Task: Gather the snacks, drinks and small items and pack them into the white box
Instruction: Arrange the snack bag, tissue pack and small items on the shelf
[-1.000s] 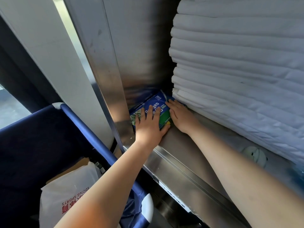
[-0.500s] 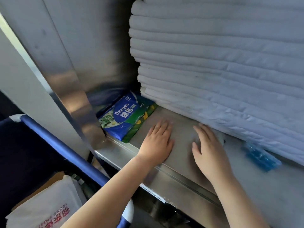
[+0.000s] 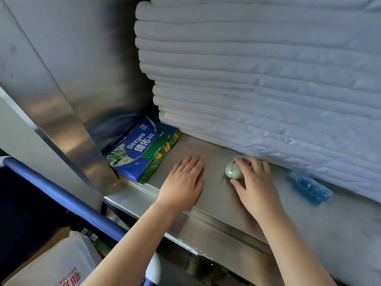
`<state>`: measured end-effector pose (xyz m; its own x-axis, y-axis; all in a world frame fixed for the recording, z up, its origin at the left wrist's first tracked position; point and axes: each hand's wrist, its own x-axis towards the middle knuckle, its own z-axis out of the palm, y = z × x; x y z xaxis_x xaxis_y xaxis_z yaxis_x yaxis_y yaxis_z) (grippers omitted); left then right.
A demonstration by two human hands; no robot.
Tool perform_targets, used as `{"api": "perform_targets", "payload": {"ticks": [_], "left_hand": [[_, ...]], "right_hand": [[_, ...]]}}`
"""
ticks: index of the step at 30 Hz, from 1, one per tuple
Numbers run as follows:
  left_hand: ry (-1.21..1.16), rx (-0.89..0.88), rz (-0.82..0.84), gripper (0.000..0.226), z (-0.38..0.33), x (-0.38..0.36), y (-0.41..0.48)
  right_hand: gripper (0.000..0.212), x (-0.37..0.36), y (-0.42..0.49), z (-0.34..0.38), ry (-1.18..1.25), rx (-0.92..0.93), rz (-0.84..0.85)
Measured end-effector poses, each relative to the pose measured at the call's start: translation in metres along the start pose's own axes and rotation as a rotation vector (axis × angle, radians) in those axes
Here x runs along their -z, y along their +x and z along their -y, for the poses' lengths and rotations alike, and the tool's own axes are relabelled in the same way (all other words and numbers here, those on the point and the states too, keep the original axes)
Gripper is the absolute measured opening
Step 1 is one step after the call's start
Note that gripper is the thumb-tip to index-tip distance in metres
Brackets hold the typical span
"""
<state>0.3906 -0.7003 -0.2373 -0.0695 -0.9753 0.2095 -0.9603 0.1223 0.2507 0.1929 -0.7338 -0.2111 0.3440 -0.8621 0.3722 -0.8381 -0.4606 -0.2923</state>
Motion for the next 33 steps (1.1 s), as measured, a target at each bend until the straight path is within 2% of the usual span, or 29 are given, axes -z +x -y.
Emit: {"api": "perform_targets", "payload": {"ticks": [3,6,10,17,20,23,26,33], "left_hand": [[-0.060,-0.021,-0.060,0.050,-0.002,0.002,-0.002],[-0.132,-0.058,-0.107,0.046,-0.005,0.007,-0.003],[-0.204,-0.122,-0.156,0.041,-0.007,0.011,-0.006],[-0.226,-0.074,-0.201,0.043,-0.010,0.008,-0.006],[-0.240,-0.063,-0.240,0.042,-0.011,0.008,-0.008],[-0.258,-0.051,-0.280,0.036,-0.010,0.007,-0.008],[-0.299,-0.005,-0.301,0.037,-0.008,0.006,-0.007],[-0.254,0.126,-0.278,0.044,-0.004,-0.001,-0.004]], "right_hand": [[0.059,-0.006,0.019,0.007,-0.016,0.044,0.024],[0.064,-0.013,0.028,0.013,0.079,0.037,0.013],[0.052,-0.018,0.024,0.010,0.247,0.071,-0.065],[0.044,-0.017,0.024,0.009,0.309,0.173,-0.097],[0.046,-0.017,0.025,0.009,0.308,0.198,-0.084],[0.050,-0.017,0.023,0.007,0.418,0.141,-0.039],[0.042,-0.019,0.023,0.003,0.476,0.088,0.002],[0.064,-0.029,0.027,0.003,0.450,0.093,0.076]]}}
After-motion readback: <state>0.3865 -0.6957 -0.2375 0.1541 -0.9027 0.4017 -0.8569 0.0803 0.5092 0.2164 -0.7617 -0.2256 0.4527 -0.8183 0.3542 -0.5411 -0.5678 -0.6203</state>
